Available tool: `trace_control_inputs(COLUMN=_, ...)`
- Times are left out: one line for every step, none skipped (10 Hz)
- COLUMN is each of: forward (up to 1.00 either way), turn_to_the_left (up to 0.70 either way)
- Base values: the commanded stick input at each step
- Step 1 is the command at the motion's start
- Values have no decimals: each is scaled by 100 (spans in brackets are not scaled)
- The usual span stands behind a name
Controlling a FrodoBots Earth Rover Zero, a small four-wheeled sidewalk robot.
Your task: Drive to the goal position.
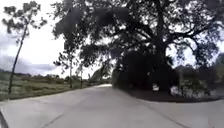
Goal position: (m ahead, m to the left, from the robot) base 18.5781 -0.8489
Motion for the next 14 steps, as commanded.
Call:
trace_control_inputs(forward=85, turn_to_the_left=0)
trace_control_inputs(forward=85, turn_to_the_left=0)
trace_control_inputs(forward=85, turn_to_the_left=0)
trace_control_inputs(forward=85, turn_to_the_left=0)
trace_control_inputs(forward=85, turn_to_the_left=2)
trace_control_inputs(forward=85, turn_to_the_left=16)
trace_control_inputs(forward=85, turn_to_the_left=31)
trace_control_inputs(forward=85, turn_to_the_left=8)
trace_control_inputs(forward=85, turn_to_the_left=0)
trace_control_inputs(forward=85, turn_to_the_left=2)
trace_control_inputs(forward=85, turn_to_the_left=27)
trace_control_inputs(forward=85, turn_to_the_left=29)
trace_control_inputs(forward=85, turn_to_the_left=4)
trace_control_inputs(forward=85, turn_to_the_left=1)
